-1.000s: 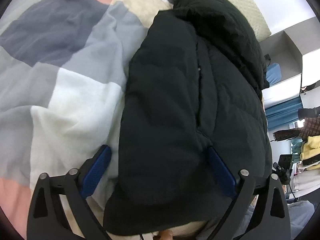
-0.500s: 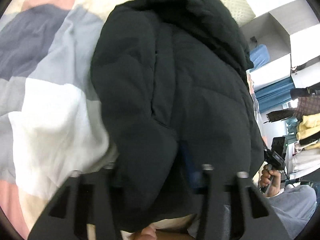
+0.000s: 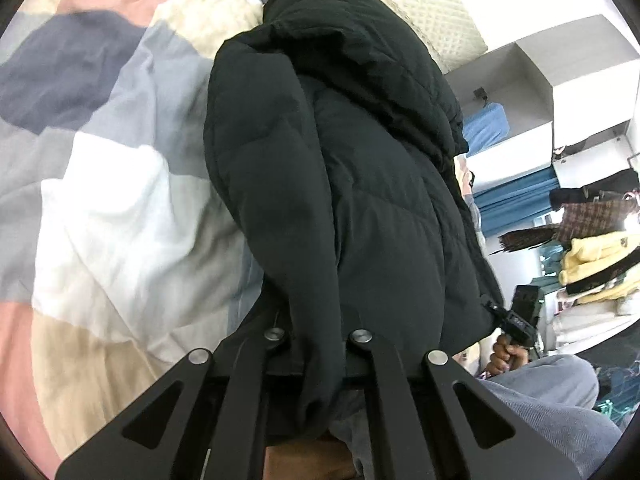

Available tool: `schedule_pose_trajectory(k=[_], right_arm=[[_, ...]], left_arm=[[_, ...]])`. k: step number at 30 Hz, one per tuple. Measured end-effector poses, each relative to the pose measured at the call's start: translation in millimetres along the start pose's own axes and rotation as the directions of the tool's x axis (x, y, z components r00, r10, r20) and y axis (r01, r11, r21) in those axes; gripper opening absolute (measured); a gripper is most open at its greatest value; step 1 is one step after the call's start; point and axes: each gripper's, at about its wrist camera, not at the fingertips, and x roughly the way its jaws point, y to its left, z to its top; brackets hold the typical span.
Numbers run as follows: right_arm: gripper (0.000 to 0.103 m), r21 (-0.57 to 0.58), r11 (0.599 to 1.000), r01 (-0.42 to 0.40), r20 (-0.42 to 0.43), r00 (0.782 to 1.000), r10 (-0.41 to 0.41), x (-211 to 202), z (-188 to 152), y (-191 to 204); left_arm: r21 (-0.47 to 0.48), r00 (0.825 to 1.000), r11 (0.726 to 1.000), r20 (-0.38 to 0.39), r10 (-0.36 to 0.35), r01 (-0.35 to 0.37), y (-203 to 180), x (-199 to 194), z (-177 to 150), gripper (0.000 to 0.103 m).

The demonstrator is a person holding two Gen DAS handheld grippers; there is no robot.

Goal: Fold large clothes
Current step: 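Grasp the jacket hem with both grippers, then lift the hem with both grippers and fold it over toward the collar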

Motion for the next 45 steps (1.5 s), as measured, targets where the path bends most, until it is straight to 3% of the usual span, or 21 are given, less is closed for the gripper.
schedule_pose_trajectory(k=[3,5,6,8,10,13,16,20,23,27,35,39,45], right_arm=[[0.039,0.028,1.0,-0.003,-0.018,1.0,0.003,9.4,2.9,-9.1],[0.059,0.041,0.999,-0.018,-0.04,0.999,0.02,16.2,0.5,-11.9],[0.06,0.042,0.999,-0.019,-0.053,0.998,0.021,21.3,-1.2,-12.4],[0.06,0.047,0.999,-0.007,-0.073,0.997,0.011,28.2,-4.9,-13.0],[0.057,0.057,0.998,-0.012,-0.07,0.997,0.016,30.6,-6.6,-13.8],[0.04,0.041,0.999,-0.023,-0.065,0.998,0.026,33.0,-5.9,-3.0],[0.021,0.004,1.0,0.007,-0.045,0.999,-0.007,25.9,-4.8,10.4],[0.012,-0.028,0.999,0.017,0.021,1.0,-0.016,8.1,11.1,33.2],[0.01,-0.074,0.997,0.02,0.067,0.998,-0.015,-12.0,25.4,58.4],[0.009,-0.136,0.99,0.025,0.143,0.99,-0.006,-44.2,45.3,99.9],[0.009,-0.184,0.983,-0.015,0.256,0.965,0.063,-100.8,60.9,153.5],[0.009,-0.209,0.977,-0.032,0.287,0.953,0.092,-137.5,63.5,169.1],[0.009,-0.241,0.97,-0.013,0.286,0.954,0.084,-175.4,63.0,192.0]], left_arm=[[-0.054,1.0,0.998,-0.015,-0.011,0.01,17.6,5.6,3.9,0.007],[-0.074,1.0,0.997,-0.025,-0.013,0.011,23.4,9.8,0.4,0.023],[-0.093,0.999,0.996,-0.037,-0.018,0.014,28.5,12.4,-2.3,0.03],[-0.134,0.998,0.991,-0.053,-0.029,0.022,33.5,17.6,-8.0,0.059],[-0.152,0.997,0.988,-0.068,-0.035,0.025,34.0,21.5,-11.4,0.061],[-0.122,0.995,0.992,-0.084,-0.053,0.042,19.0,22.5,-10.9,0.062],[-0.084,0.995,0.995,-0.076,-0.06,0.053,-1.4,24.0,-5.0,0.059],[-0.072,0.998,0.996,-0.035,-0.05,0.048,-21.0,16.5,4.2,0.02],[-0.059,0.998,0.997,0.003,-0.055,0.056,-37.6,3.6,15.2,0.009],[0.031,0.994,0.998,0.092,-0.053,0.051,-65.5,-36.1,34.7,0.007],[0.027,0.967,0.993,0.225,-0.119,0.116,-93.8,-117.4,63.9,0.006],[0.036,0.957,0.989,0.252,-0.147,0.143,-116.2,-144.3,65.5,0.006],[0.059,0.95,0.984,0.257,-0.177,0.167,-145.9,-167.3,53.2,0.006]])
